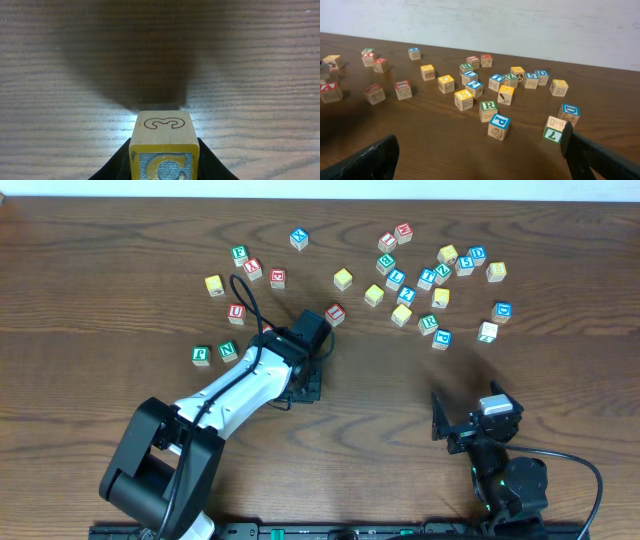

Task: Spell out CORL
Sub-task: 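Lower the held C block onto the table surface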

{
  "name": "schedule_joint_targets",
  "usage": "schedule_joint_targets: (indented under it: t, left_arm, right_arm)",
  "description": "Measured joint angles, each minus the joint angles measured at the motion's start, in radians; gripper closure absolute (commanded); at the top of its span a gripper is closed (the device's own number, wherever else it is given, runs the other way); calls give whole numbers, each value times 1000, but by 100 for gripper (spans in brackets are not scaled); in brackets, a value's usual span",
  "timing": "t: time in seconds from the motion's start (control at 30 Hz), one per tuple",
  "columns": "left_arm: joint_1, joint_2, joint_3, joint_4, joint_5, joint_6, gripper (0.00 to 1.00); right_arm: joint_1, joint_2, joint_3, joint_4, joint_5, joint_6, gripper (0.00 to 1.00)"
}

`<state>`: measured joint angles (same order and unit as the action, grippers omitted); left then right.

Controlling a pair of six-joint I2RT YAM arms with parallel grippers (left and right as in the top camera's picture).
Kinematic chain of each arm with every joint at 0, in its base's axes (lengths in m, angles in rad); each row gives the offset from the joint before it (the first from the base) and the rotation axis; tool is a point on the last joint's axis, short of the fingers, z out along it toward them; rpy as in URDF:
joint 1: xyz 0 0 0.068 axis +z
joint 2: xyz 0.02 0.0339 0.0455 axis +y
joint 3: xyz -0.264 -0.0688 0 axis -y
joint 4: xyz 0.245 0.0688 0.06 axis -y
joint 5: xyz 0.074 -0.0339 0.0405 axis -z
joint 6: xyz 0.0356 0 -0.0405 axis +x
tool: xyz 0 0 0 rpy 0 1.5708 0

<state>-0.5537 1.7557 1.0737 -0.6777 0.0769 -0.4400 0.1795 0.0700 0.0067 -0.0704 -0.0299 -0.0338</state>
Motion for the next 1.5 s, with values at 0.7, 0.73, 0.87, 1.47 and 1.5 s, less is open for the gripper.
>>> schedule_joint_targets:
  t: [0.7,0.73,0.87,1.47,1.5]
  left_arm:
    - [0,0,0,55,-5,29,92]
    - [0,0,0,59,-5,29,92]
    - [0,6,0,80,-5,29,92]
    - [0,65,1,85,-5,29,92]
    - [0,65,1,85,-6,30,92]
  right_arm:
    - [0,0,0,0,0,0,1]
    - [0,0,0,0,0,0,1]
    - [0,0,0,0,0,0,1]
    - [0,0,0,0,0,0,1]
    - [0,0,0,0,0,0,1]
